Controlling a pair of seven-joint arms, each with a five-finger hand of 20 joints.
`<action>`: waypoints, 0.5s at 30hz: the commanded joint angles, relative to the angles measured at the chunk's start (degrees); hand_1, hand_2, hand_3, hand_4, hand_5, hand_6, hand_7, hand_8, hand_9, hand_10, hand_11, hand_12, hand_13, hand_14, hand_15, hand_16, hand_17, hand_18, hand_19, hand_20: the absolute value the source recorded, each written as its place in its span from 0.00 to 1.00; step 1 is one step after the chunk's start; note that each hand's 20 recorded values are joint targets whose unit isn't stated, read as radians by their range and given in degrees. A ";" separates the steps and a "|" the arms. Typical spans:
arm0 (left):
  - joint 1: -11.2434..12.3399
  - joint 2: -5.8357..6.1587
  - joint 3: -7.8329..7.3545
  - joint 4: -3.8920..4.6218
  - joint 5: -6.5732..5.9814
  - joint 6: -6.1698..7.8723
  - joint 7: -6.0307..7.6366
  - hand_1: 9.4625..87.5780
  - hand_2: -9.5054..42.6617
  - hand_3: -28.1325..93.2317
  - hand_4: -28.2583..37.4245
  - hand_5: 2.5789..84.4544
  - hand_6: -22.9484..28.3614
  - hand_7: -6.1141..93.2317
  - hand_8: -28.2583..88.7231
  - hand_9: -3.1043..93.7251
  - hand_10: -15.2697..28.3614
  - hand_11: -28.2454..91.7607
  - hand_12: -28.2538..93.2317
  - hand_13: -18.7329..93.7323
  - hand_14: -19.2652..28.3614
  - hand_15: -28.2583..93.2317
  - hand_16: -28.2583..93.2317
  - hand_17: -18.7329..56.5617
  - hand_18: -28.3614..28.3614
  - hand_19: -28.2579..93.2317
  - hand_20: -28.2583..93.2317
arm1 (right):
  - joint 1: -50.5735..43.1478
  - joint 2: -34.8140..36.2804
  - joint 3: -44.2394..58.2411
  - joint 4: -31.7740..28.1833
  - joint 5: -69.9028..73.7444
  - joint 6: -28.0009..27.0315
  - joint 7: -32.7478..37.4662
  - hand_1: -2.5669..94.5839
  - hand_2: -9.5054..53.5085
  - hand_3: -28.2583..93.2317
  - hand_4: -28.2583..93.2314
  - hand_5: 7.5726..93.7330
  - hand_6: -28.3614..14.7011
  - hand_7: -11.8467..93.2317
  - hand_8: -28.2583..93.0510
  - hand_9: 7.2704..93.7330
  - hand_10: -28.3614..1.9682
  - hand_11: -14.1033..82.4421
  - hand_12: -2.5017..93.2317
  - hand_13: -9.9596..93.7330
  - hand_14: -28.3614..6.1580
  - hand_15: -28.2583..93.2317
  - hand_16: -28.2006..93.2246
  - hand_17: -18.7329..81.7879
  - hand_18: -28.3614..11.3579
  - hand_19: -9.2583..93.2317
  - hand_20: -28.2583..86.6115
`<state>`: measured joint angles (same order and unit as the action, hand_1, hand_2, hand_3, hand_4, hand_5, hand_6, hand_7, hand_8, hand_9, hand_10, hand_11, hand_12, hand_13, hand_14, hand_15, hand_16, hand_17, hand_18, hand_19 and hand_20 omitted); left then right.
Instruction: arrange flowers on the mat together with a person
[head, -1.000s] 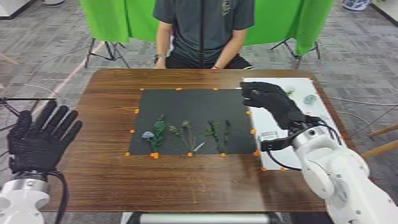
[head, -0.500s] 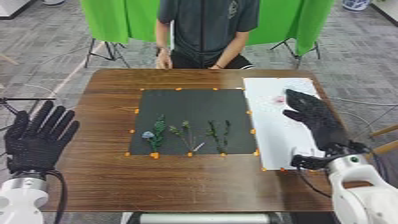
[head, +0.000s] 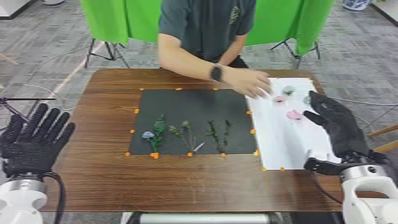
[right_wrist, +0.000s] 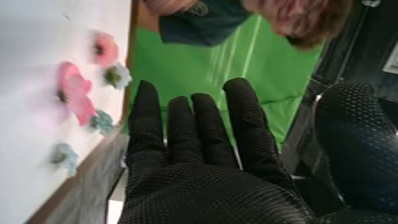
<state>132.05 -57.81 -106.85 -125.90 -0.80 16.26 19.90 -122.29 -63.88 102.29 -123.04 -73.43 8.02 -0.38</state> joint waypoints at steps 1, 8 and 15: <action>0.32 -0.27 0.33 0.35 1.60 -0.50 -1.40 0.23 0.46 0.81 0.00 0.47 0.59 0.19 0.15 0.43 0.67 0.40 0.28 0.42 0.70 0.42 0.19 0.19 0.72 0.45 0.31 | -1.71 -2.29 3.38 -1.92 0.10 -0.02 -0.56 0.18 0.33 0.90 0.01 0.31 0.56 0.25 0.14 0.24 0.52 0.20 0.11 0.31 0.63 0.33 0.24 0.33 0.47 0.37 0.30; -0.29 -0.36 0.70 0.51 1.55 -0.57 -1.31 0.23 0.47 0.81 0.00 0.47 0.59 0.19 0.15 0.42 0.67 0.40 0.28 0.42 0.70 0.43 0.19 0.19 0.72 0.45 0.31 | -2.24 -3.72 4.36 -3.00 -0.20 -1.90 -0.27 0.18 0.33 0.90 0.02 0.26 0.56 0.25 0.14 0.23 0.52 0.20 0.11 0.32 0.59 0.33 0.24 0.33 0.45 0.38 0.30; -0.20 -0.50 0.54 0.44 1.56 -0.39 -1.41 0.22 0.47 0.81 0.00 0.47 0.59 0.20 0.15 0.42 0.67 0.40 0.28 0.42 0.70 0.43 0.19 0.19 0.72 0.45 0.31 | -4.06 -4.93 6.12 -4.73 -0.55 -2.84 -0.19 0.19 0.32 0.90 0.02 0.26 0.55 0.24 0.14 0.22 0.53 0.20 0.11 0.32 0.61 0.33 0.24 0.33 0.45 0.38 0.30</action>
<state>131.58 -57.81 -106.32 -125.75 0.40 16.11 19.09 -123.77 -67.51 107.00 -125.71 -73.28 6.14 -0.30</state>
